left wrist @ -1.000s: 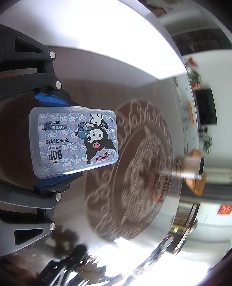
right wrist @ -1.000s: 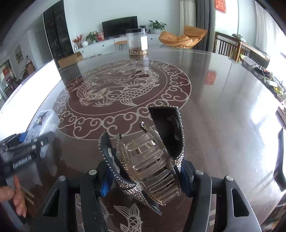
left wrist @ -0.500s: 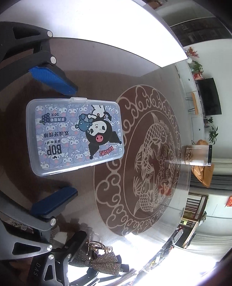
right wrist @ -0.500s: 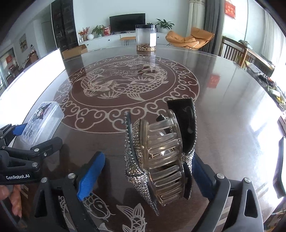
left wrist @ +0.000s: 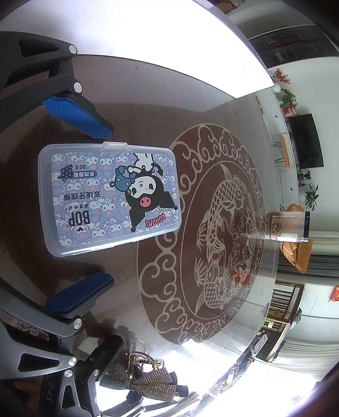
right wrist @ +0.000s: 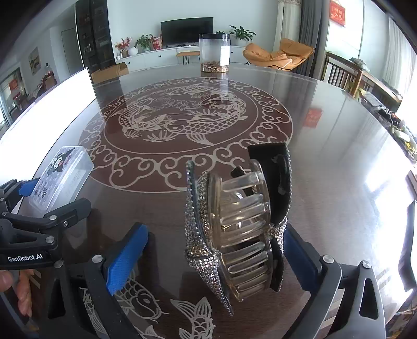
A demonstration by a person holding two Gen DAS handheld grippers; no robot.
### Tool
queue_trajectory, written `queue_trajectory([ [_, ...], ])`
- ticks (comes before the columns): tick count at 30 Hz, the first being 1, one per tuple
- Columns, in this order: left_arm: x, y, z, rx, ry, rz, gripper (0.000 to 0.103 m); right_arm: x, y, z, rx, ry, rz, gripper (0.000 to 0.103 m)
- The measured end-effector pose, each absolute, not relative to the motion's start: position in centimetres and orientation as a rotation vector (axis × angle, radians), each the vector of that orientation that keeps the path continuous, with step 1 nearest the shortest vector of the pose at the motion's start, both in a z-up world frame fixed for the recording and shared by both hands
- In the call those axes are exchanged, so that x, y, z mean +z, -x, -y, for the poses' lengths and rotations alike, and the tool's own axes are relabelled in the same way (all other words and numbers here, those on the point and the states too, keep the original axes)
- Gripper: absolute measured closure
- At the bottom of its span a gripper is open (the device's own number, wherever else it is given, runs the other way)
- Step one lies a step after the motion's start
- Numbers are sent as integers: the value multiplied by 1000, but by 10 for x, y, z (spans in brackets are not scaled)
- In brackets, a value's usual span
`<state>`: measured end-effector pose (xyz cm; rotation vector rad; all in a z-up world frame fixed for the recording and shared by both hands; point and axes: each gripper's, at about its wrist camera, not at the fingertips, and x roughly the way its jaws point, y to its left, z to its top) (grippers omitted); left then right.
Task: Organize objects
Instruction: 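Hold the claw clip in the right tool while the left tool holds the case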
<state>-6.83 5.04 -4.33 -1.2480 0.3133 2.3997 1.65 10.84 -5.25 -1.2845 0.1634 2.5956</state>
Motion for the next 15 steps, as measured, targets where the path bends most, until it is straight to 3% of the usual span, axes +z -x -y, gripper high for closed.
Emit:
queue_trajectory([
  [15, -43, 64, -44, 2325, 1263, -356, 0, -51, -20, -107, 2642, 1289, -181, 2],
])
